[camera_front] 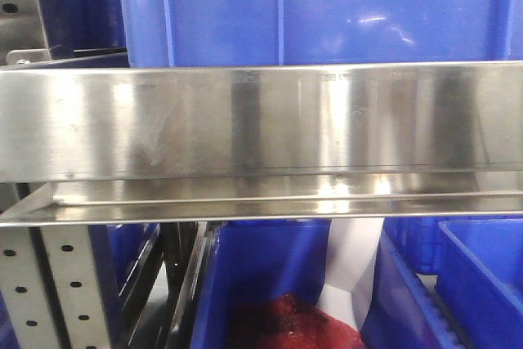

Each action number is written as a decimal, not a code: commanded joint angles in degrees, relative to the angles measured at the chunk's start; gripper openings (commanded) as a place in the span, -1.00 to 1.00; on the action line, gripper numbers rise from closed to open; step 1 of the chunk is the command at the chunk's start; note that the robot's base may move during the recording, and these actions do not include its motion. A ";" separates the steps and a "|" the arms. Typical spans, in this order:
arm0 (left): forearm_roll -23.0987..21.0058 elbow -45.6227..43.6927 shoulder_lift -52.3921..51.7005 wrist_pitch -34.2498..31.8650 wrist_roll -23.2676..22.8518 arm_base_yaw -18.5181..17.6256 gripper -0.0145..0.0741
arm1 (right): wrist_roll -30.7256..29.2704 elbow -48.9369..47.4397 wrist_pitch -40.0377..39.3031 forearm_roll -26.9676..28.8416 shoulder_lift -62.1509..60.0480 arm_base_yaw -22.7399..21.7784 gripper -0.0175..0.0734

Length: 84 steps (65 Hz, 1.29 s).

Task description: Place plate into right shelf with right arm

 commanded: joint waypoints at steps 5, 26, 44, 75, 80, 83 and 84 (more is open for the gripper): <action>-0.23 0.46 -0.30 -4.92 -0.19 0.08 -0.78 | -0.20 -1.53 -8.38 0.22 0.73 -0.29 -0.49; -0.23 0.46 -0.30 -4.92 -0.19 0.08 -0.78 | -0.20 -1.53 -13.06 0.22 0.73 -0.29 -0.49; -0.23 0.46 -0.30 -4.92 -0.19 0.08 -0.78 | 0.00 -2.74 -10.09 1.80 6.45 -0.29 -0.49; -0.23 0.46 -0.30 -4.92 -0.19 0.08 -0.78 | 0.00 -23.38 -9.09 5.94 37.47 -0.23 -0.49; -0.23 0.46 -0.30 -4.92 -0.19 0.08 -0.78 | 0.00 -27.96 -7.77 5.94 42.73 -0.17 -0.49; -0.23 0.46 -0.30 -4.92 -0.19 0.08 -0.78 | 0.00 -30.10 -7.72 5.94 45.96 -0.17 -0.49; -0.23 0.46 -0.30 -4.92 -0.19 0.08 -0.78 | 0.00 -30.38 -7.79 5.94 46.79 -0.17 -0.49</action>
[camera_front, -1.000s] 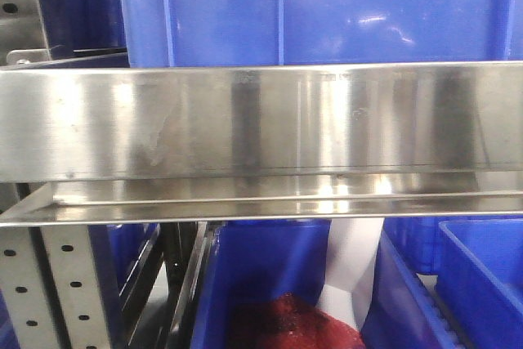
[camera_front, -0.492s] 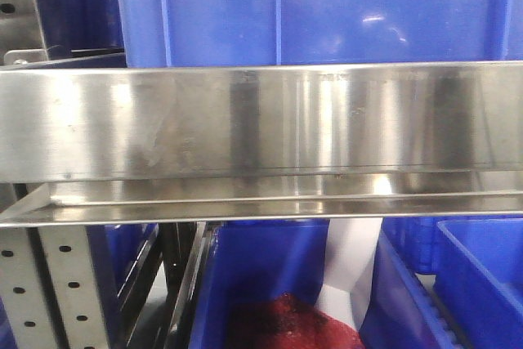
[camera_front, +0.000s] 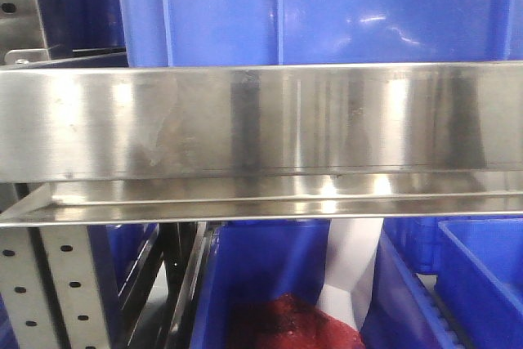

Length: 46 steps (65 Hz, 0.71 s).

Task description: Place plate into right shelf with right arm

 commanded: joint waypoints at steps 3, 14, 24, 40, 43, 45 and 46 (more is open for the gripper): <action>-0.23 0.46 -0.30 -4.92 -0.19 0.08 -0.78 | 0.00 -6.93 -4.55 0.75 6.48 -0.17 -0.49; -0.23 0.46 -0.30 -4.92 -0.19 0.08 -0.78 | 0.00 -11.22 -4.86 0.69 14.55 -0.17 -0.49; -0.23 0.46 -0.30 -4.92 -0.19 0.08 -0.78 | 0.00 -13.61 -4.16 0.65 19.49 -0.17 -0.42; -0.23 0.46 -0.30 -4.92 -0.19 0.08 -0.78 | 0.00 -14.35 -3.52 0.72 21.05 0.09 0.79; -0.23 0.46 -0.30 -4.92 -0.19 0.08 -0.78 | 0.00 -14.35 -3.52 0.72 21.05 0.09 0.78; -0.23 0.46 -0.30 -4.92 -0.19 0.08 -0.78 | 0.00 -14.35 -3.45 0.72 21.05 0.09 0.77; -0.23 0.46 -0.30 -4.92 -0.19 0.08 -0.78 | 0.00 -14.35 -3.30 0.72 20.96 0.09 0.77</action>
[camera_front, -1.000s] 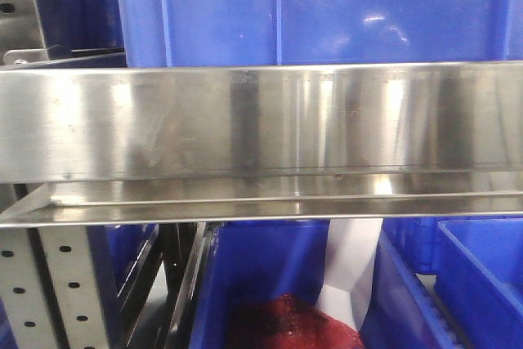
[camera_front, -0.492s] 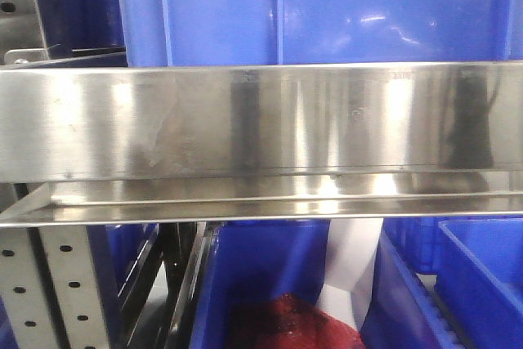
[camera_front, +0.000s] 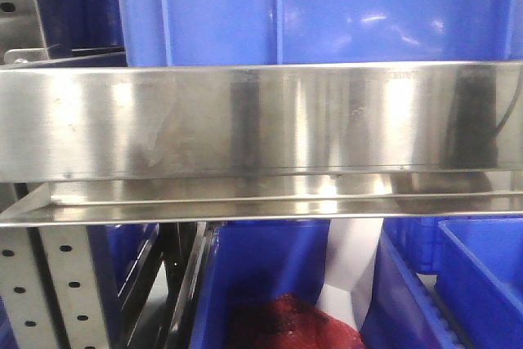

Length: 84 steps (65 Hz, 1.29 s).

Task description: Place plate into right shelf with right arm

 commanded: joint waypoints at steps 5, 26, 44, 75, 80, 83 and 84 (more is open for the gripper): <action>-0.23 0.46 -0.30 -4.92 -0.19 0.08 -0.78 | -0.10 -2.59 -3.40 0.65 -2.61 -0.07 0.77; -0.23 0.46 -0.30 -4.92 -0.19 0.08 -0.78 | -0.10 -2.59 6.79 0.65 -14.43 -0.36 0.62; -0.23 0.46 -0.30 -4.92 -0.19 0.08 -0.78 | -0.10 -2.59 8.00 0.59 -26.11 -0.40 -0.20; -0.23 0.46 -0.30 -4.92 -0.19 0.08 -0.78 | -0.10 -2.49 7.75 0.59 -33.47 -0.40 -0.49; -0.23 0.46 -0.30 -4.92 -0.19 0.08 -0.78 | -0.10 -2.44 7.75 0.59 -33.49 -0.40 -0.49; -0.23 0.46 -0.30 -4.92 -0.19 0.08 -0.78 | -0.10 -2.44 7.75 0.59 -33.49 -0.40 -0.49; -0.23 0.46 -0.30 -4.92 -0.19 0.08 -0.78 | -0.10 -2.44 7.75 0.59 -33.49 -0.40 -0.49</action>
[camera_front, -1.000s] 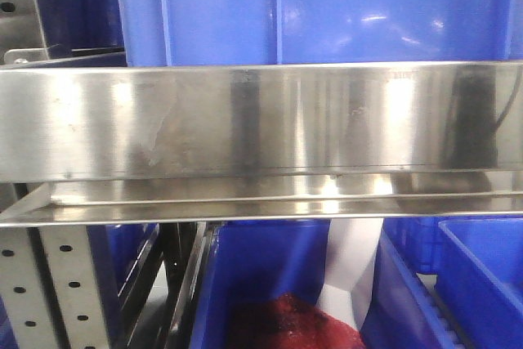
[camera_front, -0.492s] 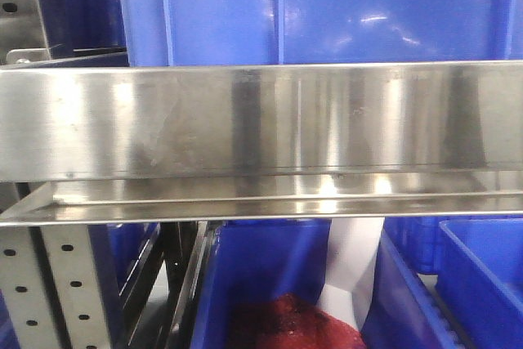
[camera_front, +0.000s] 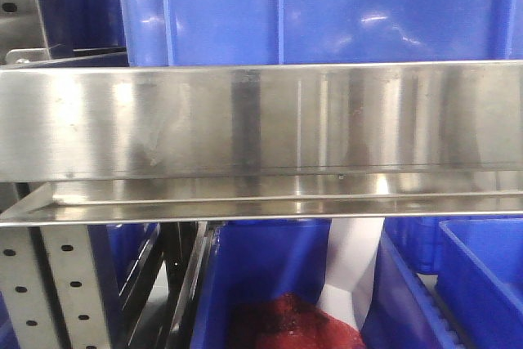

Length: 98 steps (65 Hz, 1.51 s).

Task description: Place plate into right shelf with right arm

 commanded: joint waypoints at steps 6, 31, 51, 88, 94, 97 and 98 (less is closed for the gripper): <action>-0.23 0.46 -0.30 -4.92 -0.19 0.08 -0.78 | -0.10 -1.74 -4.52 0.59 0.06 -0.29 -0.49; -0.23 0.46 -0.30 -4.92 -0.19 0.08 -0.78 | -0.52 11.71 -15.56 -1.63 -5.22 -3.63 -0.49; -0.23 0.46 -0.30 -4.92 -0.19 0.08 -0.78 | -0.52 34.77 -19.80 -9.97 -22.65 -8.64 -0.49; -0.23 0.46 -0.30 -4.92 -0.19 0.08 -0.78 | -0.52 73.56 -28.73 -13.27 -45.70 -11.50 -0.49; -0.23 0.46 -0.30 -4.92 -0.19 0.08 -0.78 | -0.52 74.98 -29.00 -13.27 -45.70 -11.50 -0.49; -0.23 0.46 -0.30 -4.92 -0.19 0.08 -0.78 | -0.52 75.72 -29.27 -13.27 -45.70 -11.50 -0.49; -0.23 0.46 -0.30 -4.92 -0.19 0.08 -0.78 | -0.52 76.00 -29.39 -13.27 -45.70 -11.50 -0.49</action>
